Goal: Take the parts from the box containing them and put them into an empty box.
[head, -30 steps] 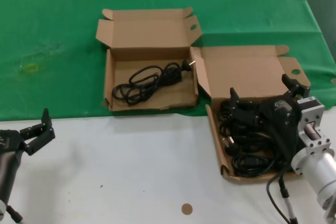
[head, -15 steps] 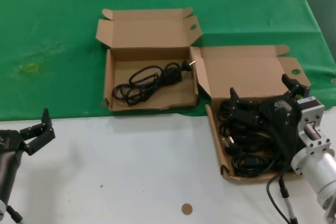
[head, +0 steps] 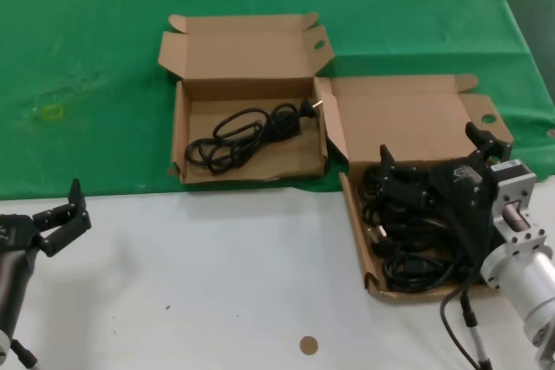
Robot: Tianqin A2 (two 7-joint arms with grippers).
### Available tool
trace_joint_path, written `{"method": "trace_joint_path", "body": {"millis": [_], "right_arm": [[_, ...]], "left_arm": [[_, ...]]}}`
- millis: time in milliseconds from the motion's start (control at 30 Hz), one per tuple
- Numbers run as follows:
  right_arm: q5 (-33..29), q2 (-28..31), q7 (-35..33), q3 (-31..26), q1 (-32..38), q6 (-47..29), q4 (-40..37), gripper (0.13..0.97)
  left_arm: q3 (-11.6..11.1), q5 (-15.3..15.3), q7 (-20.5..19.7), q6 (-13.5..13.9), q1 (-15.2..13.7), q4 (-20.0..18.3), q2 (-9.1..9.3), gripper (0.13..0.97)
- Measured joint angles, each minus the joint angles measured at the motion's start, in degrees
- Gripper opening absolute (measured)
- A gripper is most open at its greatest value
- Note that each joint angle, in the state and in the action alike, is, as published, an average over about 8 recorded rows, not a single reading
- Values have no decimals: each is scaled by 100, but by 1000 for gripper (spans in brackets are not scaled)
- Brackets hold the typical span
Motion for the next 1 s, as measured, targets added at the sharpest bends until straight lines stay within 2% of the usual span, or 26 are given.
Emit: {"method": "trace_joint_path", "body": {"millis": [1000], "right_arm": [[0,0,0,0,0,0,0,966]], "left_arm": [[0,0,2,0,0,0,0,965]]}}
